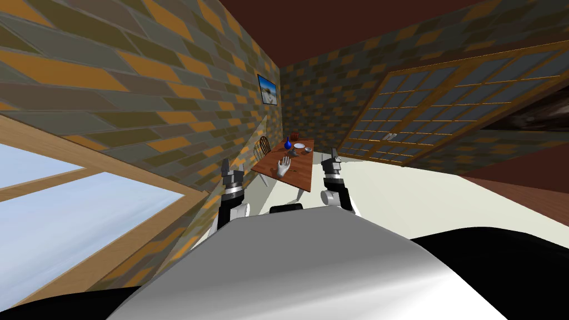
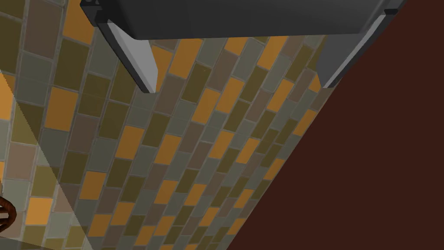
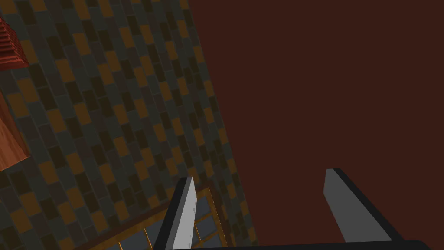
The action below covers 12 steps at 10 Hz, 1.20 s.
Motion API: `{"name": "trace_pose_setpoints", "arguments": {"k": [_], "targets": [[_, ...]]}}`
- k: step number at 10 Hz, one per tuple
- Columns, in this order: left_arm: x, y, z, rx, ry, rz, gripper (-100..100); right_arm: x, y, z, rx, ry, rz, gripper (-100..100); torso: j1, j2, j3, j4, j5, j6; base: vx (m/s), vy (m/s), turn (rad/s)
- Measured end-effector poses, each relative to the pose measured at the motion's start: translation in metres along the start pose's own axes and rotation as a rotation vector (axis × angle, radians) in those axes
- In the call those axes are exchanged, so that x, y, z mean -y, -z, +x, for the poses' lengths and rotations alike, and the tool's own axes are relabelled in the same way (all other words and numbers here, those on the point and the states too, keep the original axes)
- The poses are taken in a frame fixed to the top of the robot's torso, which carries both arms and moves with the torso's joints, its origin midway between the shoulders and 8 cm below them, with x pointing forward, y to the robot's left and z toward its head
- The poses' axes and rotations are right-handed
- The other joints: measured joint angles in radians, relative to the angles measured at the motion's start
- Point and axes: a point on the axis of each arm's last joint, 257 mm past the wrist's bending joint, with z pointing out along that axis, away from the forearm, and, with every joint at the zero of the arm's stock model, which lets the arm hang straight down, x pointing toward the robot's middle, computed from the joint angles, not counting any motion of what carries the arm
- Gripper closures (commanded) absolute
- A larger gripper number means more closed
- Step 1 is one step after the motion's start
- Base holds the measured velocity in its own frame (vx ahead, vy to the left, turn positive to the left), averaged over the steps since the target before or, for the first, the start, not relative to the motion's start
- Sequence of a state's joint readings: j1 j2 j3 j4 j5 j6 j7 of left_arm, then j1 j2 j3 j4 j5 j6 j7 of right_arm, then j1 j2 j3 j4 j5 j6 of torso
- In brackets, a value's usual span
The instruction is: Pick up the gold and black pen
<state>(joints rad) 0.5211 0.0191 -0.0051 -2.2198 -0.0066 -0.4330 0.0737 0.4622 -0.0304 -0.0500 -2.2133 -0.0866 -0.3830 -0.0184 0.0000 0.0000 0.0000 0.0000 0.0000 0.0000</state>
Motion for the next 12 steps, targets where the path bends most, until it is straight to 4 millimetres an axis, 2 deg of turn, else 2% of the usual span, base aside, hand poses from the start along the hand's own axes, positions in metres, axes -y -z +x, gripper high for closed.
{"name": "trace_pose_setpoints", "arguments": {"k": [3,10,12], "targets": [[0.0,0.0,0.0,0.0,0.0,0.0,0,0.018,0.002,0.007,-0.067,0.07,0.033,-100,0.002,0.001,0.001,0.0,0.0,0.0,-0.018,0.039,0.06],[0.0,0.0,0.0,0.0,0.0,0.0,0,0.084,0.026,0.02,-0.274,0.309,0.141,-100,0.003,0.001,0.001,0.0,0.001,0.0,-0.012,0.045,0.074],[0.0,0.0,0.0,0.0,0.0,0.0,0,0.101,0.032,0.018,-0.329,0.373,0.165,-100,0.003,0.0,0.0,0.0,0.001,0.0,-0.001,0.048,0.075]]}}
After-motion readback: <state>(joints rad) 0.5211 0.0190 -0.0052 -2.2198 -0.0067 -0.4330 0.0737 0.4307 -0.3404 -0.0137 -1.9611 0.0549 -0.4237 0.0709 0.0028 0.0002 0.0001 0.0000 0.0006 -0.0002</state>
